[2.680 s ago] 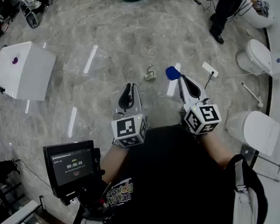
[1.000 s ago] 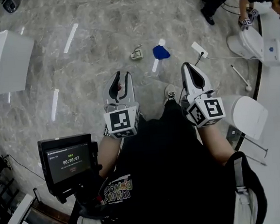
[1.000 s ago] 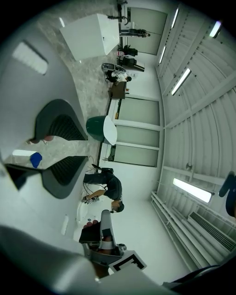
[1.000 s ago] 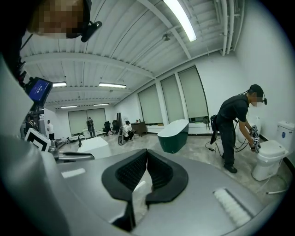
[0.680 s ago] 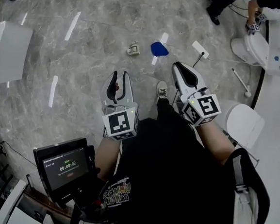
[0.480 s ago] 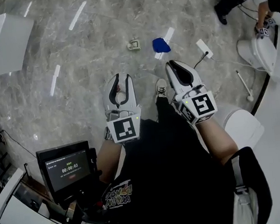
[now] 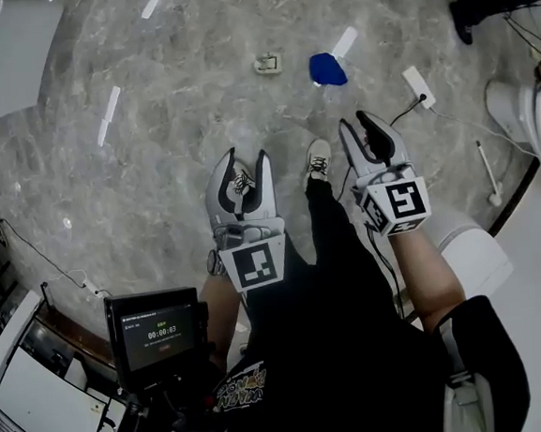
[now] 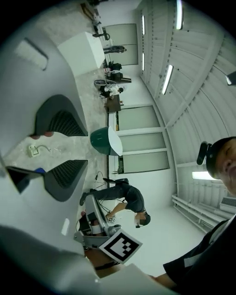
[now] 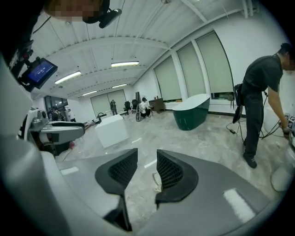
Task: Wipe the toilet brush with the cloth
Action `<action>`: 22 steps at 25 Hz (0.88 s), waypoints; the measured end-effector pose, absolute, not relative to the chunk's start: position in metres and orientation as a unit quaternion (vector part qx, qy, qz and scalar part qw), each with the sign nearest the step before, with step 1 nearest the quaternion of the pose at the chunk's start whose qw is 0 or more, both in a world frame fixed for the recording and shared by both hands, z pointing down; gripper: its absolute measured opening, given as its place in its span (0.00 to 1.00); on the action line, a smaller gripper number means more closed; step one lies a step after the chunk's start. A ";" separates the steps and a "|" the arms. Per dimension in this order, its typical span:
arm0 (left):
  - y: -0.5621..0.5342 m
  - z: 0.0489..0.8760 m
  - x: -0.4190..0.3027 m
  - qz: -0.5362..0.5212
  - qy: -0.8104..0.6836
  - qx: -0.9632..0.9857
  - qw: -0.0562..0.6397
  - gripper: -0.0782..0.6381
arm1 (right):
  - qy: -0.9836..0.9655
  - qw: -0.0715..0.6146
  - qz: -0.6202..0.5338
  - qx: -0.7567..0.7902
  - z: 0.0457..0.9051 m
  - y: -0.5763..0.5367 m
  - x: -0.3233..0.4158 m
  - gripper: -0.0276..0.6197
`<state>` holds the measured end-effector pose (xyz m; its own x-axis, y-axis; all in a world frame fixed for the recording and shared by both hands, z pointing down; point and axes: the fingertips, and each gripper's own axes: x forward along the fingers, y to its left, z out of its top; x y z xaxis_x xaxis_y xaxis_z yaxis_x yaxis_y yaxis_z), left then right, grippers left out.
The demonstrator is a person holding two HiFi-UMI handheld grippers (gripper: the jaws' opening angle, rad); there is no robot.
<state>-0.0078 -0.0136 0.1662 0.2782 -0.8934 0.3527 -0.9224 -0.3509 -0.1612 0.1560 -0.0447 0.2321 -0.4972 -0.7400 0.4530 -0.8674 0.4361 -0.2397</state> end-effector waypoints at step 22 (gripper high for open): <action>-0.007 0.454 -0.066 0.162 -0.595 0.767 0.177 0.41 | -0.725 0.245 0.308 0.565 0.641 -0.077 0.184 0.34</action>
<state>-0.0665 -0.0071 0.4539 0.2383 -0.8557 0.4594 -0.9704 -0.2287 0.0774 0.1843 -0.0773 0.6407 -0.2422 -0.6684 0.7033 -0.9702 0.1728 -0.1698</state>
